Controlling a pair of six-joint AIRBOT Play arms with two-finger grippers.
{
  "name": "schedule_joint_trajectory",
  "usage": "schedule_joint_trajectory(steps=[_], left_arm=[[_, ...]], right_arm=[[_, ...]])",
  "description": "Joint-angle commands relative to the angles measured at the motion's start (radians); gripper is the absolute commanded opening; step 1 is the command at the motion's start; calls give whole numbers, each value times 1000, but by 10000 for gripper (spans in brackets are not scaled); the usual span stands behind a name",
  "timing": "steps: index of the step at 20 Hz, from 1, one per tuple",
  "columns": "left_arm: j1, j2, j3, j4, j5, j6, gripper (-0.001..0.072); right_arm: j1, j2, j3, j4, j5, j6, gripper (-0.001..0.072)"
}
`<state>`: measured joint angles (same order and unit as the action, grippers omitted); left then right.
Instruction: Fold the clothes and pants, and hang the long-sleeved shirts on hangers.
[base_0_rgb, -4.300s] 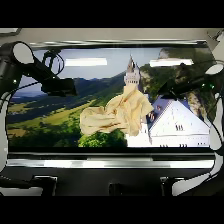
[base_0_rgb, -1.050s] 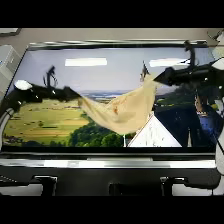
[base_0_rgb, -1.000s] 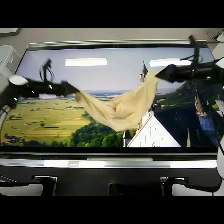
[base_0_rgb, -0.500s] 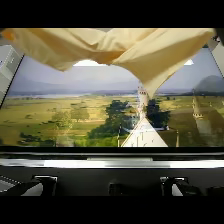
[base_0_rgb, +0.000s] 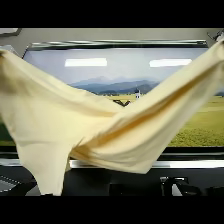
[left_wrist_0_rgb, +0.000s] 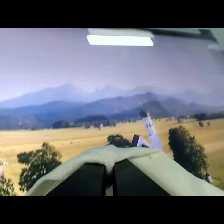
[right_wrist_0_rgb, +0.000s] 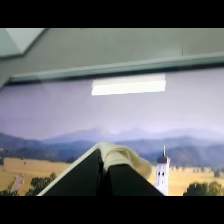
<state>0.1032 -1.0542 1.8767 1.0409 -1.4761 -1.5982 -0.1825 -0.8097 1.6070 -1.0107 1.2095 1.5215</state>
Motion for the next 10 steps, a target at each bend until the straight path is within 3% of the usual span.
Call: schedule_joint_trajectory(steps=[1, 5, 10], left_arm=[[1, -194, -161, 14, 17, 84, 18], [-1, -510, -377, -29, 206, 146, 18], [-1, -839, -379, -305, 300, 255, 19]], right_arm=[[0, -246, -1, 37, 152, 19, 26], [37, -569, -78, 79, 156, -24, 27], [117, -883, -108, 91, -23, -35, 27]])
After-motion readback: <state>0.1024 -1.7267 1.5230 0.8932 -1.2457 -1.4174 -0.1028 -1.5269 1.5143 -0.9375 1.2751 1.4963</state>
